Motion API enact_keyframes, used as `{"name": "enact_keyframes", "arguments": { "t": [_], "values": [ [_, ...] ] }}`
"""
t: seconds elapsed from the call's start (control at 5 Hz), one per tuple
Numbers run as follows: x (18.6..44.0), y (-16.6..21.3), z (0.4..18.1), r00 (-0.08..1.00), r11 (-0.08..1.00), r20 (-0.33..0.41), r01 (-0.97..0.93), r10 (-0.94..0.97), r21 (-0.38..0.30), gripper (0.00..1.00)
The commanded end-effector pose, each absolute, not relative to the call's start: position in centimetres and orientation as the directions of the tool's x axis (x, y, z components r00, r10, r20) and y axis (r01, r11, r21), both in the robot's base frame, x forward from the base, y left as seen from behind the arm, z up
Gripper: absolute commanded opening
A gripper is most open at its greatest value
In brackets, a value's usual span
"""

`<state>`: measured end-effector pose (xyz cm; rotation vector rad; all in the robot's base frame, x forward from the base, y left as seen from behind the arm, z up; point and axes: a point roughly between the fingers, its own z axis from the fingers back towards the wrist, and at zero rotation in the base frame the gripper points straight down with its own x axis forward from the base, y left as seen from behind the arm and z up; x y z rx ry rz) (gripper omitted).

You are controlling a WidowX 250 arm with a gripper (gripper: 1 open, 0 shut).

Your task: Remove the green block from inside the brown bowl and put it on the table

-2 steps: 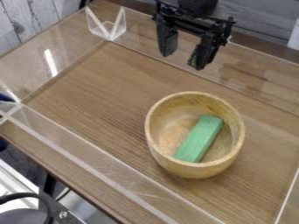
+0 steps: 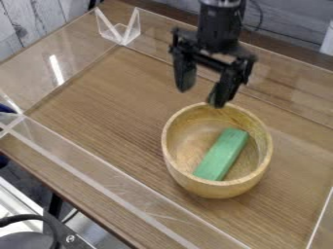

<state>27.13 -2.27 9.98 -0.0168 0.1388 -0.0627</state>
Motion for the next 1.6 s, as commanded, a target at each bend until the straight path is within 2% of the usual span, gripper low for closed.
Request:
{"name": "enact_keyframes", "arguments": {
  "t": [0.0, 0.6, 1.0, 1.4],
  "values": [
    [27.3, -3.4, 9.9, 0.991, 0.995, -0.091, 0.096, -0.098, -0.024, 1.0],
    [27.6, -7.1, 7.4, 0.982, 0.987, -0.107, 0.155, -0.158, -0.034, 1.0],
    [27.1, -7.3, 9.3, 0.985, 0.986, -0.064, 0.158, -0.16, -0.044, 1.0],
    [26.6, -7.4, 9.4, 0.985, 0.985, -0.059, 0.161, -0.164, -0.055, 1.0]
  ]
}}
